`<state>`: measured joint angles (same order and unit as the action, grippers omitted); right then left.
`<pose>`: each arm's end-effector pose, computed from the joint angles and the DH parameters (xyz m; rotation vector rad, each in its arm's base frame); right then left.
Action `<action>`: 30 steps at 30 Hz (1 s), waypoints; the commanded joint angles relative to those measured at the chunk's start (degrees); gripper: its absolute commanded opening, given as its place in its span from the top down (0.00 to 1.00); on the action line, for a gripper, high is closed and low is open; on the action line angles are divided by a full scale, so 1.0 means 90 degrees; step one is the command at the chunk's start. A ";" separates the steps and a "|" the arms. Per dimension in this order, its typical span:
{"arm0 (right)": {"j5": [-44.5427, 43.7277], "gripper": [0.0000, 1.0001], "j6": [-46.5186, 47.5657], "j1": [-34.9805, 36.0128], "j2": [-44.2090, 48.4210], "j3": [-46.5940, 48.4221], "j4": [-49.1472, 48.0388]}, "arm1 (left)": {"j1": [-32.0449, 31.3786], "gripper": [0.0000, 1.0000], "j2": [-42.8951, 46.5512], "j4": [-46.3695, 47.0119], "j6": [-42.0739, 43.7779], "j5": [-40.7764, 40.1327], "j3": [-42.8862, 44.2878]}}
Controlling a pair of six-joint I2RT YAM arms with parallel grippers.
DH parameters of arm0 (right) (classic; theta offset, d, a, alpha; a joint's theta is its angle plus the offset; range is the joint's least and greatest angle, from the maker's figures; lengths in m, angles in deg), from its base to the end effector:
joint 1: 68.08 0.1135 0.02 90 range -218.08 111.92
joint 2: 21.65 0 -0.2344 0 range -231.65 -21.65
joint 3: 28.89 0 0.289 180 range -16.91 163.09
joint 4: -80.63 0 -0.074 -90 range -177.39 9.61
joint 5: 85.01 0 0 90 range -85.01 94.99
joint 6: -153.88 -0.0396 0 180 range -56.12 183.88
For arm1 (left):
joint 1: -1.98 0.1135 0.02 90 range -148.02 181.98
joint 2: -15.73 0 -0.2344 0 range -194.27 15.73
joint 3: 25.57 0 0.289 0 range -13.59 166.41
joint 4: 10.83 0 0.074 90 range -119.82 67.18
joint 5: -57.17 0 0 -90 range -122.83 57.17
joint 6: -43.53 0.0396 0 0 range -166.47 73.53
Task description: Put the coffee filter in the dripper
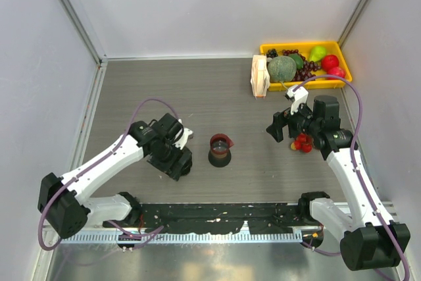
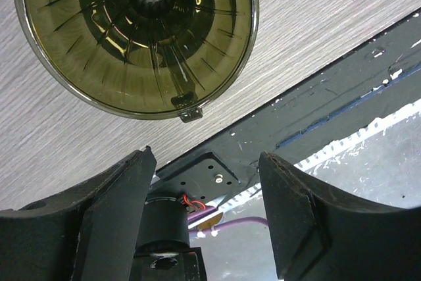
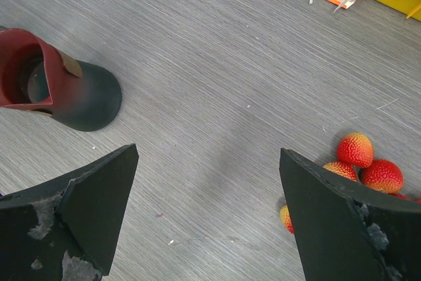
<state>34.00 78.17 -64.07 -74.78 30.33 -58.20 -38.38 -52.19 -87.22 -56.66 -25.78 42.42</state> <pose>0.2537 0.0370 0.2692 -0.6157 2.0383 0.4455 0.1856 -0.1641 0.2210 0.7919 2.8538 -0.3166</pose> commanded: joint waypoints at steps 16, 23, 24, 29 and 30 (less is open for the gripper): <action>-0.0177 0.05 0.0083 -0.0006 0.0170 0.0044 -0.0118 | 0.0177 0.37 -0.1018 0.0505 -0.0303 -0.0957 0.0008; -0.0128 0.05 0.0063 -0.0006 0.0092 0.0073 -0.0109 | 0.0422 0.42 -0.0793 0.0866 -0.0332 -0.0853 -0.0022; -0.0119 0.05 0.0063 -0.0006 0.0082 0.0083 -0.0109 | 0.0431 0.42 -0.0783 0.0896 -0.0322 -0.0813 -0.0032; -0.0138 0.04 0.0054 -0.0006 0.0121 0.0063 -0.0109 | 0.0432 0.42 -0.0618 0.1130 -0.0264 -0.0520 -0.0217; -0.0138 0.05 0.0063 -0.0006 0.0121 0.0063 -0.0118 | 0.0422 0.42 -0.0569 0.1198 -0.0254 -0.0500 -0.0246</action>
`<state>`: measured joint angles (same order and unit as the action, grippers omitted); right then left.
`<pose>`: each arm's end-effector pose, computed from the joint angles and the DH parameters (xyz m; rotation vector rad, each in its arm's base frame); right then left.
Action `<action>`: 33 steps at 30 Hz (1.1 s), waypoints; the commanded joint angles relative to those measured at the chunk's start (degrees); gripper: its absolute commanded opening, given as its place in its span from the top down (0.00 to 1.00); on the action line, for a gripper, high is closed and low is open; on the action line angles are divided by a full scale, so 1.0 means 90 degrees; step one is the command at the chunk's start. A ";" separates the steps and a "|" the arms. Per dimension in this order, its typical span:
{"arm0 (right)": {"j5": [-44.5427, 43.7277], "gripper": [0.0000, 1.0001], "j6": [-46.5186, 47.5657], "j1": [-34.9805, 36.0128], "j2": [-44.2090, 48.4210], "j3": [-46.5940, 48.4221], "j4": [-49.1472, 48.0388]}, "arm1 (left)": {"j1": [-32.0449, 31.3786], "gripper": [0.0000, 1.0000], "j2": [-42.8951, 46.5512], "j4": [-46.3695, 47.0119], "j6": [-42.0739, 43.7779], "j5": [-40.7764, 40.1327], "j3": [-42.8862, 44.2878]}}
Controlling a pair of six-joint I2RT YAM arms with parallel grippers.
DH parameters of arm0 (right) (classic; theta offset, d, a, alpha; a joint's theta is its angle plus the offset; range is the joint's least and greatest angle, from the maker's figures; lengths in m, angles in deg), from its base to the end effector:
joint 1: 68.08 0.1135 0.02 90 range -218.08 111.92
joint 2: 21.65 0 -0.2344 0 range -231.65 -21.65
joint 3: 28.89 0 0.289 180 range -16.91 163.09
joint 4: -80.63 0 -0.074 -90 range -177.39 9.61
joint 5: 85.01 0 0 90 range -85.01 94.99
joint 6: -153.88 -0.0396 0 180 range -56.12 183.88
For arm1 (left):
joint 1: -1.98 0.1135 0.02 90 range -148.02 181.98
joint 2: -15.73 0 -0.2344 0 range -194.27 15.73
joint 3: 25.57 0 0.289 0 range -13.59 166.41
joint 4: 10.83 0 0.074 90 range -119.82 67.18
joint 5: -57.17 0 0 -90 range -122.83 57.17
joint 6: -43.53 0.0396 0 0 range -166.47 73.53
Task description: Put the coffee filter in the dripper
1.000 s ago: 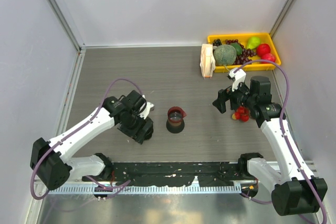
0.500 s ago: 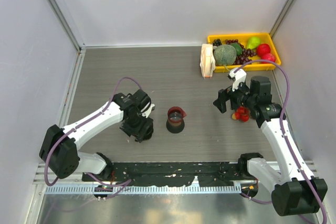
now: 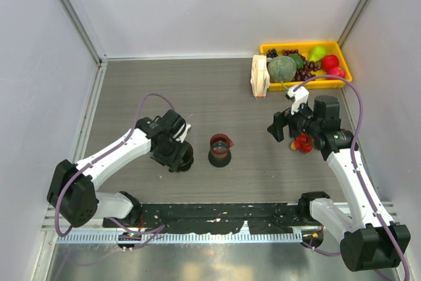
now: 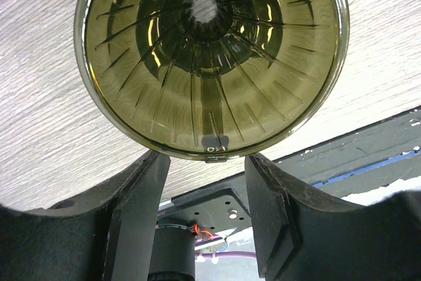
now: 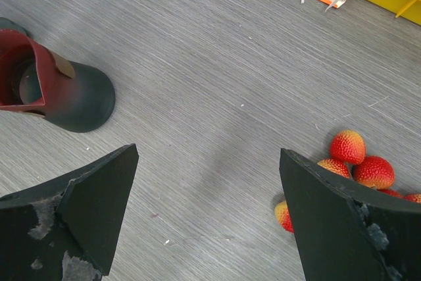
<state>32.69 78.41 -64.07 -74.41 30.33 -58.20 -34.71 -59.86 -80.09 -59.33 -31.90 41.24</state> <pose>0.2531 0.0362 0.2705 -0.6087 2.0381 0.4166 0.2168 -0.1623 0.1853 0.6126 2.8909 -0.1515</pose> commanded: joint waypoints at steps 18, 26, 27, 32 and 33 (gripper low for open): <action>-0.0021 0.05 0.0037 -0.0006 0.0090 0.0073 -0.0109 | 0.0209 0.48 0.0489 0.1832 -0.0055 0.0151 -0.0779; 0.0017 0.04 0.0046 -0.0006 0.0041 0.0083 -0.0109 | 0.0277 0.57 0.0908 0.2311 -0.0045 -0.0044 -0.1190; 0.0018 0.05 0.0046 -0.0006 0.0031 0.0092 -0.0109 | 0.0268 0.58 0.0957 0.2379 -0.0036 -0.0045 -0.1219; 0.0018 0.04 0.0046 -0.0006 0.0002 0.0073 -0.0109 | 0.0277 0.59 0.1250 0.2847 -0.0036 -0.0250 -0.1433; 0.0018 0.05 0.0037 -0.0016 -0.0008 0.0073 -0.0109 | 0.0268 0.58 0.1270 0.2974 -0.0007 -0.0240 -0.1482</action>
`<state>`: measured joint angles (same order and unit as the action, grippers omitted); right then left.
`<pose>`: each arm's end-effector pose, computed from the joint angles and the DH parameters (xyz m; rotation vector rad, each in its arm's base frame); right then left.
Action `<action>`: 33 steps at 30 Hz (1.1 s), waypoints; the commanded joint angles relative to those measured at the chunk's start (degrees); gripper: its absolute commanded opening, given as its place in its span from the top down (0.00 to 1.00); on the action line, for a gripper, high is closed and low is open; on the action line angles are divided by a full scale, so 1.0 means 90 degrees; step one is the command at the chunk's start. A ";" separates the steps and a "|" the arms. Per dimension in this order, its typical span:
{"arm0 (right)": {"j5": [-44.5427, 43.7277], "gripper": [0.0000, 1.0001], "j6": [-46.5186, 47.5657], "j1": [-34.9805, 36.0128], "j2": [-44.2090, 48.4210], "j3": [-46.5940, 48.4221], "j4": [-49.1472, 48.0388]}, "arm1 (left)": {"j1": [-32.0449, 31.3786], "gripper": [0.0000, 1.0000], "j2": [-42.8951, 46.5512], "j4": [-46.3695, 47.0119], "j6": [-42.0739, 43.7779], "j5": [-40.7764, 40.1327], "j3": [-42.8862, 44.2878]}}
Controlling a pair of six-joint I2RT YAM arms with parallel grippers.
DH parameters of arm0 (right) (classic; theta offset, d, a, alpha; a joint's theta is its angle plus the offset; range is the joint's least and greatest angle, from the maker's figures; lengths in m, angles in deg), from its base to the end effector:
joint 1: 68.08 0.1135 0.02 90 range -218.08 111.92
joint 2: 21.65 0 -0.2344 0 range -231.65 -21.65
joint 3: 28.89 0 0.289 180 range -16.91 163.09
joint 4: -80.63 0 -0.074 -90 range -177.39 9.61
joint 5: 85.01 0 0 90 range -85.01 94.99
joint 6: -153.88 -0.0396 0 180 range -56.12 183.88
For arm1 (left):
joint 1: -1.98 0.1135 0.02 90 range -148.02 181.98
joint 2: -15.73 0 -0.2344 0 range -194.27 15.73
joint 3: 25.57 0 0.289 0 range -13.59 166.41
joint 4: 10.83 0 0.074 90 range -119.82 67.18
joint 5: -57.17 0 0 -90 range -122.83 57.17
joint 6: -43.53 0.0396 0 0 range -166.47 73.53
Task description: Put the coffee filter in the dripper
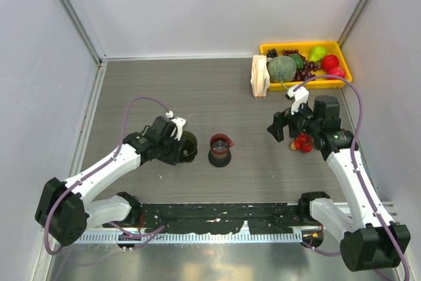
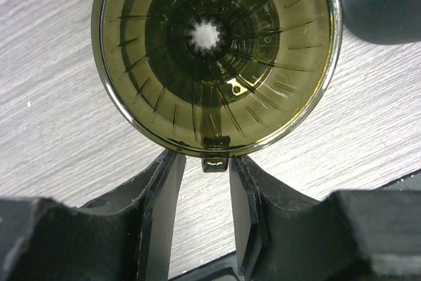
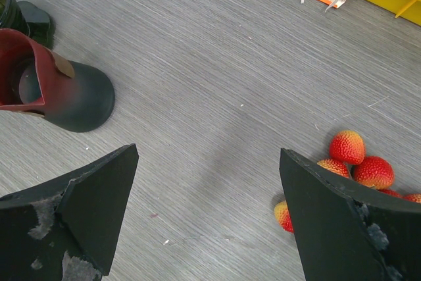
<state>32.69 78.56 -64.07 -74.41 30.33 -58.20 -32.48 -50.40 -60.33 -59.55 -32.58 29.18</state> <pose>0.2531 0.0362 0.2705 -0.6113 2.0371 0.4151 0.2174 -0.1494 0.1716 0.4956 2.6174 -0.2842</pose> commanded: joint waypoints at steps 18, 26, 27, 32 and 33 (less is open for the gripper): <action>-0.0002 0.05 0.0020 -0.0006 0.0002 0.0053 -0.0128 | 0.0274 1.00 0.0667 0.0265 0.1645 -0.0155 0.0325; 0.0330 0.04 0.0127 -0.0016 -0.0008 0.0054 -0.0089 | 0.0547 1.00 0.1361 -0.0996 0.3990 0.1786 0.1770; 0.0417 0.05 0.0127 -0.0006 0.0002 0.0034 -0.0089 | 0.0547 1.00 0.1342 -0.1191 0.4234 0.2030 0.2052; 0.0623 0.05 0.0195 -0.0006 0.0012 0.0053 -0.0001 | 0.0538 1.00 0.0699 -0.2401 0.5367 0.3212 0.3469; 0.0671 0.05 0.0224 -0.0016 0.0012 0.0063 0.0028 | 0.0518 1.00 0.0388 -0.2781 0.5534 0.3514 0.3761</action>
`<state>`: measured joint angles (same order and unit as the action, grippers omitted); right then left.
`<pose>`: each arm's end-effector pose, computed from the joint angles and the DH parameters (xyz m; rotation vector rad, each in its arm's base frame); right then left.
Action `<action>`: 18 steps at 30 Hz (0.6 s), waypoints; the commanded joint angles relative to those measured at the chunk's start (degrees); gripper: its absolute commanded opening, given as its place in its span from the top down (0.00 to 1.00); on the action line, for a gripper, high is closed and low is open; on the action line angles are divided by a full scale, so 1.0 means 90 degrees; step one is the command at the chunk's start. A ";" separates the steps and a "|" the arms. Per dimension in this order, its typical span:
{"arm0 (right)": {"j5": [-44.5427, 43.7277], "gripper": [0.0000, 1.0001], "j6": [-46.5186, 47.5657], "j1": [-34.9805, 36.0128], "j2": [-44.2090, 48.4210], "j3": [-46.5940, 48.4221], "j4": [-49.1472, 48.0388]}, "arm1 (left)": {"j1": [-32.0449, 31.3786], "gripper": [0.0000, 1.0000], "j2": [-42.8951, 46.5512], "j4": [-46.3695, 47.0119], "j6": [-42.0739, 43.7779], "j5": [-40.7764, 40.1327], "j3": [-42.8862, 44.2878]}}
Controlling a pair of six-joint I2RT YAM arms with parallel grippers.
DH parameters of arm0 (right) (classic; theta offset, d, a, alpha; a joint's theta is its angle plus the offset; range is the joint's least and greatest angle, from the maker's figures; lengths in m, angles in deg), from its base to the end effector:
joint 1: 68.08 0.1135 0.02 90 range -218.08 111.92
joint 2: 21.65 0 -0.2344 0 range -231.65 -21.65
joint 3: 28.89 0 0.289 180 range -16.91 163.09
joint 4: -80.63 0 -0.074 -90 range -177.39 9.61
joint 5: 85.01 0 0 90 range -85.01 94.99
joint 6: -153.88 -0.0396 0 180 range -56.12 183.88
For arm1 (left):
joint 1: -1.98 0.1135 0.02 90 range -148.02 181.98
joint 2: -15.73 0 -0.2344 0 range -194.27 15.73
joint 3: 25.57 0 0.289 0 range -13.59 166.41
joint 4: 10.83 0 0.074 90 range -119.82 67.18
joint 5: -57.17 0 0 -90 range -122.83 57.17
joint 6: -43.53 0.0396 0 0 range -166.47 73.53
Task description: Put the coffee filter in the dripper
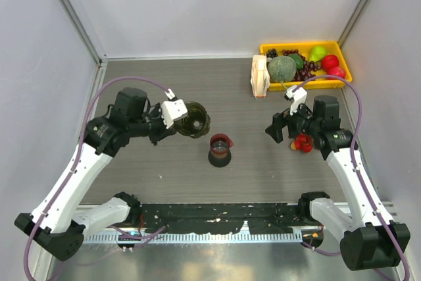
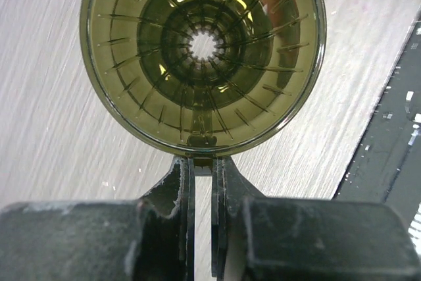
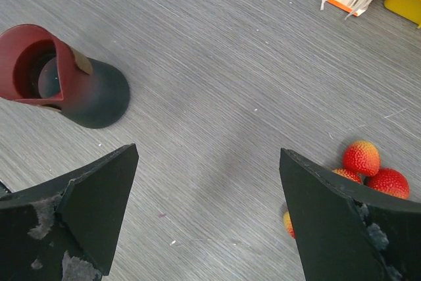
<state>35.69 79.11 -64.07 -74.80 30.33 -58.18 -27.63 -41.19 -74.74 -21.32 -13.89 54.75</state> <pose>0.2531 0.0380 0.2695 -0.6466 2.0221 0.4675 0.2041 -0.1308 0.3523 1.1931 1.9261 -0.4171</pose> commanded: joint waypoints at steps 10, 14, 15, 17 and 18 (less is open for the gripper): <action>0.0359 0.05 0.0261 -0.0006 0.0026 0.0083 0.0094 | -0.0236 1.00 -0.1887 -0.2024 0.2098 0.2046 0.2201; 0.0378 0.04 0.0272 -0.0016 -0.0023 0.0092 0.0104 | -0.0489 0.99 -0.2122 -0.1956 0.2186 0.1861 0.2329; 0.0388 0.05 0.0271 -0.0006 -0.0023 0.0112 0.0114 | -0.0606 0.99 -0.2190 -0.1956 0.2235 0.1735 0.2329; 0.0398 0.04 0.0272 -0.0016 -0.0042 0.0122 0.0143 | -0.0763 0.99 -0.2356 -0.1955 0.2284 0.1617 0.2377; 0.0398 0.04 0.0281 -0.0006 -0.0042 0.0122 0.0153 | -0.0802 0.99 -0.2463 -0.2004 0.2303 0.1578 0.2446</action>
<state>38.00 80.75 -64.07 -74.95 30.33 -56.45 -32.72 -61.08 -92.05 -3.14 0.56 73.85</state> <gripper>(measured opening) 0.956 0.126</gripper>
